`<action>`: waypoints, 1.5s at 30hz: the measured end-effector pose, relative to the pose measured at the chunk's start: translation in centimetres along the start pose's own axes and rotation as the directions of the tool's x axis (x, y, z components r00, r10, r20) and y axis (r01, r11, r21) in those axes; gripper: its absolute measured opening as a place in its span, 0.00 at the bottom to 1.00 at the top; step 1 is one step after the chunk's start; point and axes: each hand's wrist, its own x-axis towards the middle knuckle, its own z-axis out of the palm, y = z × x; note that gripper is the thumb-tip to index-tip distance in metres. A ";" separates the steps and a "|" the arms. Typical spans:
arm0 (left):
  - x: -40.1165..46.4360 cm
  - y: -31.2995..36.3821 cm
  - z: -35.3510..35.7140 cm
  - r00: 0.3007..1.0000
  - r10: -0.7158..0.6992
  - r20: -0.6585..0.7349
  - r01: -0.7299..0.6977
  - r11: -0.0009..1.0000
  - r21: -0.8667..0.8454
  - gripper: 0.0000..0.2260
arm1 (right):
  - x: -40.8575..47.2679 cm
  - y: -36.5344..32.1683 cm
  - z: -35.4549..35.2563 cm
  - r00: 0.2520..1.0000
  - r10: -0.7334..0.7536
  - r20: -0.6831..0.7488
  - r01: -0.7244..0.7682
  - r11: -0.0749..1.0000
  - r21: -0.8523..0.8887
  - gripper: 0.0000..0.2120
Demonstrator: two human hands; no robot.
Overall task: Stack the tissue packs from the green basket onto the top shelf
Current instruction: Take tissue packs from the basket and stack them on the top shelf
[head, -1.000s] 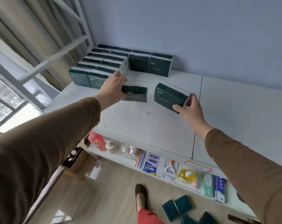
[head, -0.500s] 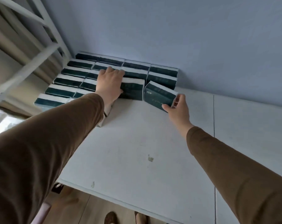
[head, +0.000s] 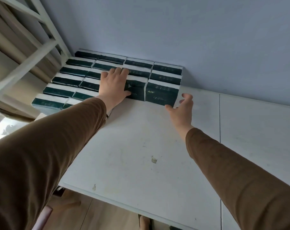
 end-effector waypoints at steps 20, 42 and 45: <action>-41.4 22.1 -8.0 0.991 0.065 0.114 -0.034 0.966 -0.255 0.22 | -34.4 10.2 -25.9 0.870 -0.337 0.360 0.493 0.633 -0.597 0.18; -62.5 72.1 1.5 0.836 0.316 0.449 -0.061 0.866 -0.497 0.20 | -44.4 52.7 -62.8 0.902 0.264 0.341 0.018 0.767 -0.642 0.17; -64.3 78.1 4.5 0.801 0.359 0.480 -0.089 0.863 -0.497 0.20 | -45.3 59.2 -65.7 0.866 0.429 0.258 -0.180 0.748 -0.639 0.16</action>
